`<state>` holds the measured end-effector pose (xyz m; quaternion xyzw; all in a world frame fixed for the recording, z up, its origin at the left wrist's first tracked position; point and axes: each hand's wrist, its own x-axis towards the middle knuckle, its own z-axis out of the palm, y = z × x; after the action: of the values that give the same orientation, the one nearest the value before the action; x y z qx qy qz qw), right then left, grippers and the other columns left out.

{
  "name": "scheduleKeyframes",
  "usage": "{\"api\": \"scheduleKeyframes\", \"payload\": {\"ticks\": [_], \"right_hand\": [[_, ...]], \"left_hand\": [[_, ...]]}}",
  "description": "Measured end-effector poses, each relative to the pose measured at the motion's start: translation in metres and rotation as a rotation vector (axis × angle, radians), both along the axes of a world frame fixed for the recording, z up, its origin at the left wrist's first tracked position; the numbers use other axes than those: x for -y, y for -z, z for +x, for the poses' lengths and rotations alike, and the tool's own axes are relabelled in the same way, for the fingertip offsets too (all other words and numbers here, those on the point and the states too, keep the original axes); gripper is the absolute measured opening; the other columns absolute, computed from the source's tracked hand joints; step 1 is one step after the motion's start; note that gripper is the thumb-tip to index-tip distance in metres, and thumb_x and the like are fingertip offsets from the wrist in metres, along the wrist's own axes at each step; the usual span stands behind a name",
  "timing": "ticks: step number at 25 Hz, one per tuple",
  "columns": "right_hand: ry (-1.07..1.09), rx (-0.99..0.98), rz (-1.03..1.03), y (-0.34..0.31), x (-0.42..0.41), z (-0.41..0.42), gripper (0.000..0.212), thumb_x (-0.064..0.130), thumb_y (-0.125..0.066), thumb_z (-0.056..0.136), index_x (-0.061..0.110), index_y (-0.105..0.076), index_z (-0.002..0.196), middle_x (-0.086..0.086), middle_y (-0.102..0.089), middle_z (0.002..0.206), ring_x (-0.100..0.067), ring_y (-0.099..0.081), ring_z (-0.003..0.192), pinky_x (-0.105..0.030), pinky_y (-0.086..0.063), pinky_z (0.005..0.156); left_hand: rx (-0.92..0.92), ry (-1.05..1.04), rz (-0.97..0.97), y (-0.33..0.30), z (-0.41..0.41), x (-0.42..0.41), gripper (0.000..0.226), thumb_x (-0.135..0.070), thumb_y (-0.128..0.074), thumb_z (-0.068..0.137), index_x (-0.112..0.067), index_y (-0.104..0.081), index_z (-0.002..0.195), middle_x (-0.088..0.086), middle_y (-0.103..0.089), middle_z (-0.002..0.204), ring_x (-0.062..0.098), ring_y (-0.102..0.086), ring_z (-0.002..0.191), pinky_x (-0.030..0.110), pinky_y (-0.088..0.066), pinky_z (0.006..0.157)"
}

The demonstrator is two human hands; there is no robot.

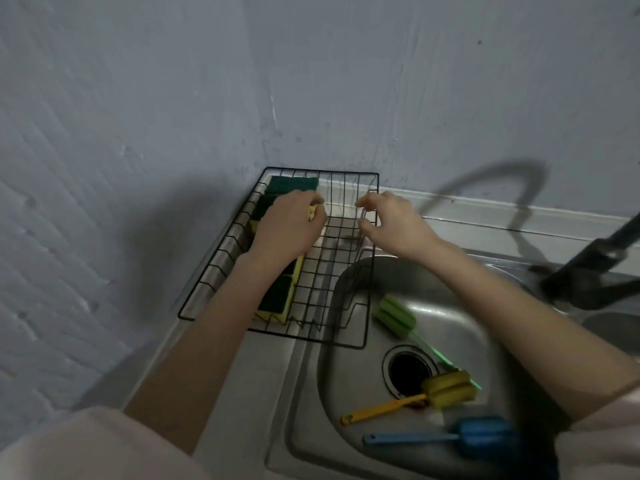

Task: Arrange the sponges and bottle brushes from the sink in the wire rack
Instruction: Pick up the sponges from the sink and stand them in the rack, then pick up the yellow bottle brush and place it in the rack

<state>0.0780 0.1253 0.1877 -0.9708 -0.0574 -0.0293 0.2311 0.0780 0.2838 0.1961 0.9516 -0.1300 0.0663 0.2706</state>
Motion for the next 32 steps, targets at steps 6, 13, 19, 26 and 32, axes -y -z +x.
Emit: {"api": "scheduleKeyframes", "payload": {"ticks": [6, 13, 19, 26, 32], "right_hand": [[0.071, -0.081, -0.04, 0.012, 0.061, -0.06, 0.039, 0.019, -0.051, 0.088, 0.012, -0.052, 0.126, -0.017, -0.055, 0.128, -0.033, -0.049, 0.121, -0.04, -0.04, 0.104], [0.035, -0.259, -0.057, 0.06, 0.112, -0.111, 0.039, 0.019, -0.055, 0.086, 0.013, -0.053, 0.124, -0.015, -0.056, 0.128, -0.032, -0.054, 0.118, -0.042, -0.045, 0.101], [-0.027, -0.416, -0.172, 0.106, 0.137, -0.123, 0.042, 0.021, -0.054, 0.087, 0.016, -0.048, 0.128, -0.014, -0.051, 0.132, -0.03, -0.051, 0.12, -0.04, -0.043, 0.102], [-0.198, -0.607, -0.442, 0.175, 0.144, -0.128, 0.05, 0.02, -0.049, 0.088, 0.013, -0.036, 0.137, -0.018, -0.04, 0.137, -0.036, -0.039, 0.126, -0.043, -0.035, 0.105], [-0.223, -0.573, -0.498, 0.214, 0.141, -0.135, 0.05, 0.006, -0.039, 0.09, 0.01, -0.029, 0.139, -0.02, -0.035, 0.142, -0.037, -0.034, 0.128, -0.046, -0.033, 0.104]], "left_hand": [[-0.025, 0.156, -0.036, -0.001, -0.059, 0.067, 0.032, -0.018, -0.04, 0.093, -0.008, -0.056, 0.12, 0.012, -0.062, 0.12, 0.024, -0.058, 0.109, 0.036, -0.045, 0.095], [-0.23, 0.208, 0.007, 0.049, -0.111, 0.125, 0.03, -0.017, -0.044, 0.091, -0.008, -0.059, 0.115, 0.014, -0.064, 0.116, 0.028, -0.058, 0.108, 0.042, -0.047, 0.095], [-0.515, 0.145, 0.112, 0.136, -0.123, 0.144, 0.027, -0.015, -0.045, 0.091, -0.006, -0.062, 0.109, 0.017, -0.065, 0.114, 0.029, -0.06, 0.104, 0.038, -0.048, 0.09], [-0.712, 0.094, 0.307, 0.215, -0.127, 0.149, 0.042, -0.019, -0.052, 0.086, -0.013, -0.048, 0.127, 0.016, -0.053, 0.131, 0.032, -0.05, 0.12, 0.04, -0.044, 0.097], [-0.808, 0.114, 0.478, 0.244, -0.123, 0.139, 0.032, -0.019, -0.046, 0.088, -0.012, -0.051, 0.119, 0.015, -0.053, 0.127, 0.033, -0.05, 0.117, 0.042, -0.041, 0.095]]}}
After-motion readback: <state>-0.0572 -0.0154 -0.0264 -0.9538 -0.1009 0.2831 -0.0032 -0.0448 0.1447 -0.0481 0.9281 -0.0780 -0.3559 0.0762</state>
